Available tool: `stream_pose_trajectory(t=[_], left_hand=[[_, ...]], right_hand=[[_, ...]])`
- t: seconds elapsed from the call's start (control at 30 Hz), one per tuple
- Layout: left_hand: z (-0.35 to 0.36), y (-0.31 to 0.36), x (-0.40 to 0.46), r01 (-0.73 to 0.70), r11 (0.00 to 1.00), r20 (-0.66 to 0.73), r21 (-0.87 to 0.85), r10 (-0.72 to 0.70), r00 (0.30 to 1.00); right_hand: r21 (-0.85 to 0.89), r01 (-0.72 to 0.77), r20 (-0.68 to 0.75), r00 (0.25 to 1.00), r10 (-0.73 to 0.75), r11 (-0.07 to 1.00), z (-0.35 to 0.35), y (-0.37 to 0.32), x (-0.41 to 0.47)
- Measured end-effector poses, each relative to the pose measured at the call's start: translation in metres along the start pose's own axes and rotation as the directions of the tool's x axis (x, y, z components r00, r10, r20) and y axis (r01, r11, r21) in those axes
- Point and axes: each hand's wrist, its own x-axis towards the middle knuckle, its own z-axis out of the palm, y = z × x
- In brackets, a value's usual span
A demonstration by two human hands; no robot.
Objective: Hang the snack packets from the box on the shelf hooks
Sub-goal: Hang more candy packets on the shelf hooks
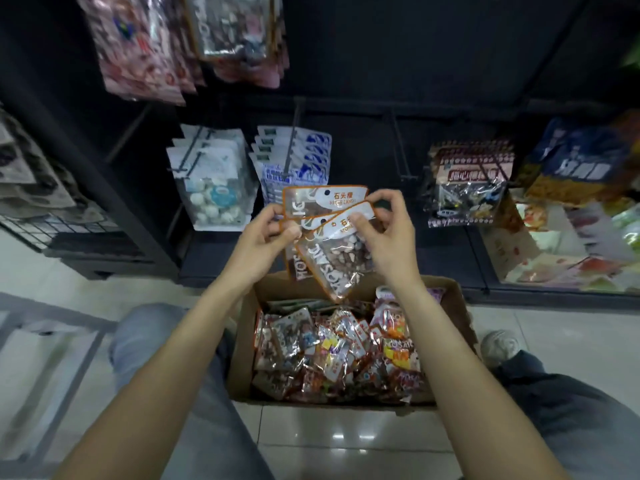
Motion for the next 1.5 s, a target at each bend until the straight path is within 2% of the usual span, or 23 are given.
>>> stream_pose_trajectory(t=[0.17,0.23,0.37,0.53,0.77,0.87,0.93,1.07,1.17,1.27,1.37,1.43,1.5], left_hand=[[-0.023,0.033,0.013,-0.091,0.995,-0.07,0.044,0.094,0.993],[-0.034,0.049,0.021,-0.122,0.99,-0.126,0.069,0.13,0.983],[-0.067,0.08,0.046,-0.17,0.983,-0.335,0.075,0.185,0.924],[-0.115,0.112,0.094,-0.256,0.965,-0.502,-0.062,0.191,0.843],[-0.131,0.138,0.155,-0.265,0.963,-0.528,0.044,0.248,0.812],[-0.133,0.145,0.172,-0.232,0.955,-0.497,0.182,0.293,0.817],[-0.137,0.144,0.183,-0.208,0.938,-0.487,0.277,0.323,0.811],[-0.146,0.14,0.2,-0.184,0.933,-0.499,0.31,0.325,0.804],[-0.145,0.14,0.214,-0.159,0.893,-0.52,0.42,0.381,0.764],[-0.139,0.151,0.229,-0.11,0.831,-0.548,0.545,0.453,0.703],[-0.139,0.159,0.241,-0.059,0.793,-0.535,0.607,0.462,0.708],[-0.14,0.159,0.24,-0.104,0.804,-0.536,0.586,0.48,0.695],[-0.137,0.154,0.224,-0.172,0.808,-0.554,0.564,0.524,0.647]], right_hand=[[-0.033,-0.054,0.058,0.997,0.055,0.998,0.018,-0.039,0.039],[-0.079,-0.014,0.072,0.997,0.02,0.997,0.029,-0.06,0.057],[-0.166,0.132,0.091,0.989,-0.118,0.977,0.057,-0.102,0.088],[-0.273,0.276,0.159,0.958,-0.24,0.922,0.099,-0.147,0.13],[-0.374,0.316,0.08,0.948,-0.309,0.872,0.12,-0.172,0.185],[-0.422,0.335,0.043,0.936,-0.351,0.843,0.122,-0.172,0.198],[-0.43,0.328,0.044,0.938,-0.343,0.841,0.123,-0.171,0.204],[-0.439,0.294,0.049,0.951,-0.304,0.849,0.127,-0.171,0.213],[-0.441,0.255,0.021,0.961,-0.275,0.86,0.13,-0.169,0.22],[-0.42,0.218,-0.022,0.968,-0.25,0.881,0.13,-0.167,0.227],[-0.319,0.216,-0.072,0.965,-0.25,0.923,0.124,-0.163,0.224],[-0.269,0.222,-0.087,0.964,-0.253,0.937,0.117,-0.158,0.219],[-0.221,0.216,-0.082,0.968,-0.239,0.951,0.109,-0.153,0.215]])
